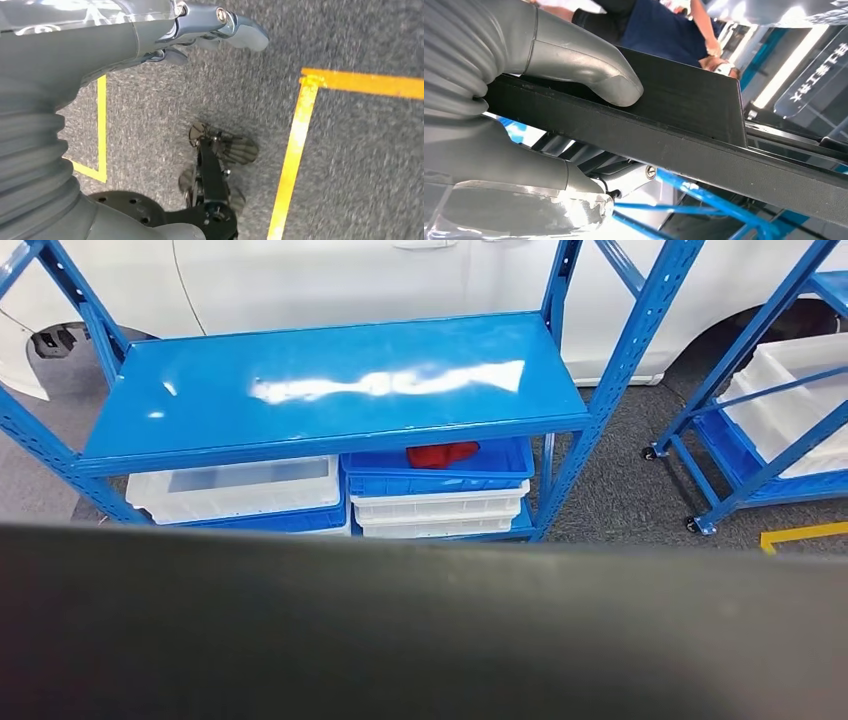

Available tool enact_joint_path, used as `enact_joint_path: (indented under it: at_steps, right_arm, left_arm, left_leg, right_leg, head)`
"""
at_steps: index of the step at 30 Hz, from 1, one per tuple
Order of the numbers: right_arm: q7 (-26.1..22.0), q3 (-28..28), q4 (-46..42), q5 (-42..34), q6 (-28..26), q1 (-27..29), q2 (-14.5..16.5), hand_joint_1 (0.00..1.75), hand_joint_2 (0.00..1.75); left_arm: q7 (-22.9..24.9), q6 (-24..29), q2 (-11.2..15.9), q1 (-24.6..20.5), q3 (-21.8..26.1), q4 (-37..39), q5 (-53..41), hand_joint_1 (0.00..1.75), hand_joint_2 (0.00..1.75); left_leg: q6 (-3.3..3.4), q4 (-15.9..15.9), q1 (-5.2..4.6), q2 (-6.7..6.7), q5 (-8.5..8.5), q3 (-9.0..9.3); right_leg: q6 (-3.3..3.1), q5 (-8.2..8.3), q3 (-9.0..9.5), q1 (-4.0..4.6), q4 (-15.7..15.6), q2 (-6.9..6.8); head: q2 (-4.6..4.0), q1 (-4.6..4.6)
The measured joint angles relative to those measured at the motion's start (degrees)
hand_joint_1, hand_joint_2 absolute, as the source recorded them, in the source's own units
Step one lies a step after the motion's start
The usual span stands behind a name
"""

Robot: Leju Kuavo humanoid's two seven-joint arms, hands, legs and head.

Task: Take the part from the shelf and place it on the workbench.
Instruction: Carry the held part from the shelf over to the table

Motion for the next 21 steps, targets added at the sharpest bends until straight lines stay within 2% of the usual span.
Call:
enact_joint_path:
  at_steps: [1,2,3,5,6,7,8,9,11,12,13,14,15,17,18,19,21]
  right_arm:
    - [0.0,0.0,0.02,0.22,-0.21,-0.01,-0.03,1.75,1.75]
    - [-0.01,0.01,0.02,0.41,-0.41,0.0,-0.06,1.75,1.75]
    - [-0.01,0.01,0.03,0.61,-0.61,0.0,-0.13,1.75,1.75]
    - [-0.01,0.02,0.03,1.0,-1.04,0.01,-0.37,1.75,1.75]
    - [0.0,0.02,0.03,1.15,-1.22,0.0,-0.52,1.75,1.75]
    - [0.0,0.02,0.03,1.26,-1.31,-0.07,-0.65,1.75,1.75]
    - [0.0,0.02,0.04,1.33,-1.34,-0.15,-0.75,1.75,1.75]
    - [0.0,0.02,0.05,1.38,-1.35,-0.22,-0.82,1.75,1.75]
    - [0.01,0.02,0.14,1.41,-1.31,-0.31,-0.97,1.75,1.75]
    - [0.05,0.03,0.19,1.4,-1.22,-0.35,-1.06,1.75,1.75]
    - [0.15,0.05,0.22,1.38,-1.1,-0.46,-1.15,1.75,1.75]
    - [0.34,0.09,0.25,1.29,-0.96,-0.67,-1.22,1.75,1.75]
    - [0.58,0.15,0.25,1.16,-0.8,-1.0,-1.28,1.75,1.75]
    - [1.04,0.25,0.25,0.86,-0.53,-1.77,-1.31,1.75,1.75]
    - [1.21,0.29,0.25,0.66,-0.4,-2.11,-1.32,1.75,1.75]
    - [1.35,0.32,0.26,0.39,-0.32,-2.34,-1.33,1.75,1.75]
    - [1.54,0.4,0.27,-0.31,-0.31,-2.55,-1.4,1.75,1.75]
  left_arm:
    - [0.01,-0.01,-0.01,-0.03,0.02,0.0,0.0,0.0,1.75]
    - [0.02,-0.04,-0.02,-0.06,0.05,0.0,-0.01,0.0,1.75]
    - [0.06,-0.1,-0.01,-0.11,0.08,0.0,-0.02,0.0,1.75]
    - [0.16,-0.3,0.0,-0.26,0.14,0.0,-0.04,0.0,1.75]
    - [0.22,-0.4,-0.01,-0.37,0.15,0.0,-0.04,0.0,1.75]
    - [0.26,-0.54,-0.03,-0.47,0.15,0.01,-0.05,0.0,1.75]
    - [0.31,-0.64,-0.06,-0.53,0.16,0.01,-0.06,0.0,1.75]
    - [0.33,-0.71,-0.1,-0.54,0.19,0.01,-0.06,0.0,1.75]
    - [0.37,-0.74,-0.13,-0.44,0.24,0.01,-0.06,0.0,1.75]
    - [0.43,-0.74,-0.14,-0.38,0.26,0.01,-0.05,0.0,1.75]
    - [0.53,-0.72,-0.16,-0.35,0.27,0.02,-0.04,0.0,1.75]
    - [0.71,-0.62,-0.18,-0.35,0.3,0.02,-0.02,0.0,1.75]
    - [0.9,-0.45,-0.2,-0.36,0.32,0.01,-0.01,0.0,1.75]
    - [1.21,0.03,-0.24,-0.39,0.44,0.01,0.07,0.0,1.75]
    - [1.31,0.28,-0.26,-0.4,0.54,0.01,0.12,0.0,1.75]
    - [1.37,0.59,-0.28,-0.41,0.66,0.01,0.21,0.0,1.75]
    - [1.39,1.21,-0.31,-0.47,0.84,0.0,0.4,0.0,1.75]
  left_leg:
    - [-0.21,0.42,-0.11,0.29,-0.07,-0.3]
    - [-0.48,0.78,-0.21,0.56,-0.13,-0.54]
    - [-0.79,1.04,-0.33,0.83,-0.17,-0.71]
    - [-1.43,1.18,-0.38,1.42,-0.05,-0.85]
    - [-1.75,1.29,-0.27,1.4,-0.19,-0.92]
    - [-2.08,2.01,-0.14,0.76,-0.85,-1.24]
    - [-2.4,3.87,0.02,-0.19,-2.19,-2.05]
    - [-2.68,7.02,0.18,-1.31,-4.13,-3.43]
    - [-3.03,15.12,0.32,-2.51,-7.89,-6.94]
    - [-3.1,17.7,0.35,-2.62,-8.53,-8.06]
    - [-3.08,18.09,0.37,-2.66,-7.99,-8.14]
    - [-2.99,16.02,0.41,-2.78,-6.35,-7.07]
    - [-2.85,12.02,0.47,-3.31,-4.06,-5.09]
    - [-2.42,4.3,0.63,-5.66,-1.18,-1.47]
    - [-2.22,2.26,0.64,-6.6,-0.73,-0.63]
    - [-2.01,1.65,0.6,-7.03,-0.87,-0.5]
    - [-1.42,1.32,0.59,-6.1,-0.47,-0.64]
  right_leg:
    - [-0.29,0.89,2.53,0.17,-3.97,-0.78]
    - [-0.71,1.45,4.19,0.34,-6.84,-1.28]
    - [-1.15,1.59,4.93,0.53,-8.33,-1.56]
    - [-1.98,1.73,4.66,0.72,-8.69,-0.92]
    - [-2.33,1.97,4.6,0.66,-8.87,-0.59]
    - [-2.72,2.24,4.53,0.56,-9.1,-0.25]
    - [-3.08,2.51,4.45,0.45,-9.32,0.08]
    - [-3.35,2.73,4.33,0.38,-9.43,0.44]
    - [-3.55,3.01,3.96,0.46,-9.42,1.35]
    - [-3.53,3.12,3.84,0.5,-9.37,1.9]
    - [-3.46,3.21,3.78,0.52,-9.31,2.47]
    - [-3.38,3.27,3.77,0.53,-9.23,3.07]
    - [-3.29,3.31,3.77,0.53,-9.13,3.69]
    - [-2.9,3.48,3.54,0.58,-8.87,4.82]
    - [-2.56,3.65,3.23,0.57,-8.77,5.35]
    - [-2.14,3.88,2.89,0.5,-8.74,5.86]
    - [-1.33,4.26,2.36,0.36,-8.78,6.53]
  head:
    - [0.0,-0.01]
    - [-0.01,-0.04]
    - [-0.01,-0.05]
    - [-0.01,-0.07]
    - [-0.01,-0.06]
    - [-0.01,-0.09]
    - [-0.01,-0.11]
    - [-0.01,-0.14]
    - [-0.01,-0.15]
    - [-0.01,-0.14]
    - [-0.01,-0.15]
    - [-0.01,-0.15]
    - [-0.01,-0.14]
    - [-0.01,-0.1]
    - [-0.01,-0.11]
    - [-0.01,-0.1]
    - [-0.01,-0.1]
